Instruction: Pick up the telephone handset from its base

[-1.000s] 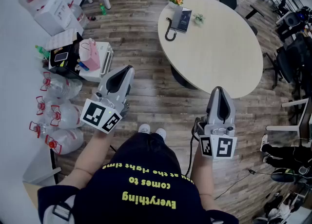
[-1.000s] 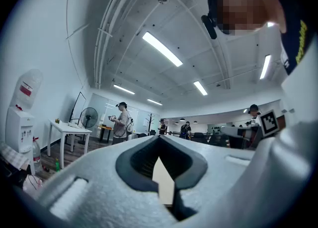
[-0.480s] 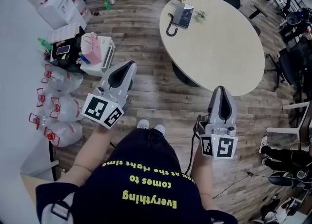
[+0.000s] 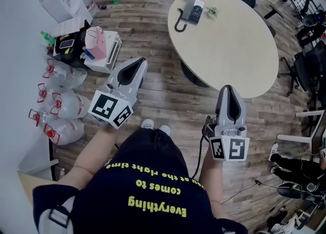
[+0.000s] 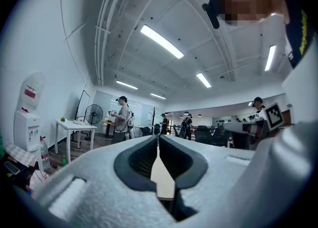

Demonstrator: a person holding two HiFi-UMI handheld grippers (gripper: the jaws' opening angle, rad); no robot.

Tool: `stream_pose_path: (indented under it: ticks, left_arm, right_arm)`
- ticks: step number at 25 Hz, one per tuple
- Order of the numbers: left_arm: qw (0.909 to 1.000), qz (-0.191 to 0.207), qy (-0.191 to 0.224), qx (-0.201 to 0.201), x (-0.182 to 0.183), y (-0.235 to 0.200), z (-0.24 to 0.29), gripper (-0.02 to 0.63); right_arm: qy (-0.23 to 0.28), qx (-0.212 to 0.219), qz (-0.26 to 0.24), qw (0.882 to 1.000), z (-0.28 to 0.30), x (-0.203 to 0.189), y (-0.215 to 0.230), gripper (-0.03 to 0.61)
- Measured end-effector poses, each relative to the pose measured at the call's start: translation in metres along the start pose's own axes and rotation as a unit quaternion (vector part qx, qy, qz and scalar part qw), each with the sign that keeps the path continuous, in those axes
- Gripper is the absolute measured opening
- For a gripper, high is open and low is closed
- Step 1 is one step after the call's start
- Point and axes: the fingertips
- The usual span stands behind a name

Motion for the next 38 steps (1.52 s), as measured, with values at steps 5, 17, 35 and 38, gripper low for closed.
stream_pose_path:
  ticks: [5,17,35,38]
  left_arm:
    - [0.9999,-0.001,-0.008,0.009,-0.006,0.012,0.011,0.095]
    - [0.9999,-0.004,-0.011,0.003,-0.008,0.015,0.039,0.184]
    - [0.9995,0.006,-0.008,-0.03,0.017,-0.109,0.161,0.196]
    - [0.999,0.01,-0.009,-0.043,0.02,-0.124,0.18,0.198]
  right_arm:
    - [-0.017,0.023,0.002,1.0,0.0,-0.009,0.01,0.09]
    - [-0.025,0.032,0.006,0.999,0.019,-0.018,0.031,0.124]
    - [-0.015,0.004,-0.005,1.0,0.183,-0.009,0.043,0.123]
    - [-0.019,-0.004,-0.001,1.0,0.208,-0.014,0.047,0.123]
Point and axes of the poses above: the fingertips, and each gripper's own axes: z forward along the fingers, y to its right, x out of its top, and after that the axes turned 8 degrees about -y, right-handed
